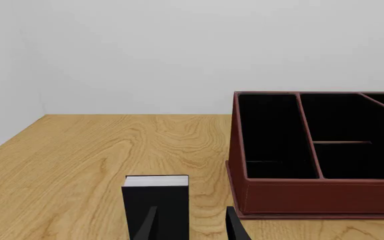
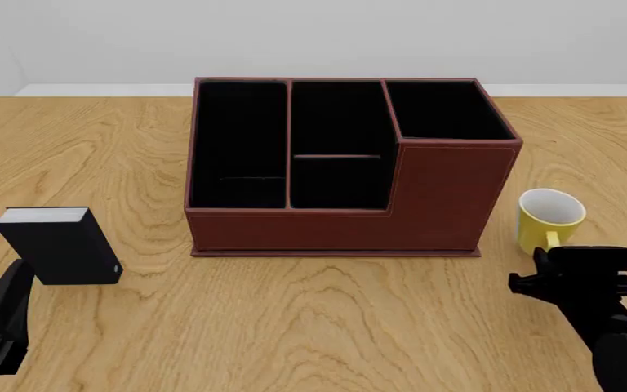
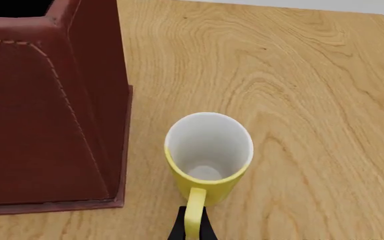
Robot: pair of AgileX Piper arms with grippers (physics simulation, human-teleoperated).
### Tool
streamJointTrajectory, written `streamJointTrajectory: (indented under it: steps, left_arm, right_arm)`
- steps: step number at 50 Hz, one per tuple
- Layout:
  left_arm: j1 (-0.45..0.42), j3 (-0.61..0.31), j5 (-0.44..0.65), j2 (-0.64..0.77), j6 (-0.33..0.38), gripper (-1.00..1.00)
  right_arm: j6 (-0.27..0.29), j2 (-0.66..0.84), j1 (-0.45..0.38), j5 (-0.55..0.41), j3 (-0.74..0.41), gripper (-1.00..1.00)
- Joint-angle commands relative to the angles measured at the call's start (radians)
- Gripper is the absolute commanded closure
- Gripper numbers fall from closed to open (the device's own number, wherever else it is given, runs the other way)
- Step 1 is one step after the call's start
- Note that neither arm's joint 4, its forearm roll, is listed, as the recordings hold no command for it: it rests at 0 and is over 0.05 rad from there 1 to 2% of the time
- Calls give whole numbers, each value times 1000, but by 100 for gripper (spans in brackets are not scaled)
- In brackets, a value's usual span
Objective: Pick up the yellow and white mug and place it to the right of the caddy.
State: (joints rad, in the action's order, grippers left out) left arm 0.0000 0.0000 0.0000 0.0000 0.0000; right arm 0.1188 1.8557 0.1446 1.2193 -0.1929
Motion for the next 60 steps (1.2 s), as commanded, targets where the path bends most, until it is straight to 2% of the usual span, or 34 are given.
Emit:
streamJointTrajectory:
  steps: [1,34,35,60]
  left_arm:
    - [0,0,0,0,0,-100]
    - [0,0,0,0,0,-100]
    - [0,0,0,0,0,-100]
    - [0,0,0,0,0,-100]
  right_arm:
    - [-5,20,4,0,-8,100]
    - [-17,67,17,1,-33,100]
    - [-17,68,16,1,-34,-100]
    - [2,45,29,1,-19,-100]
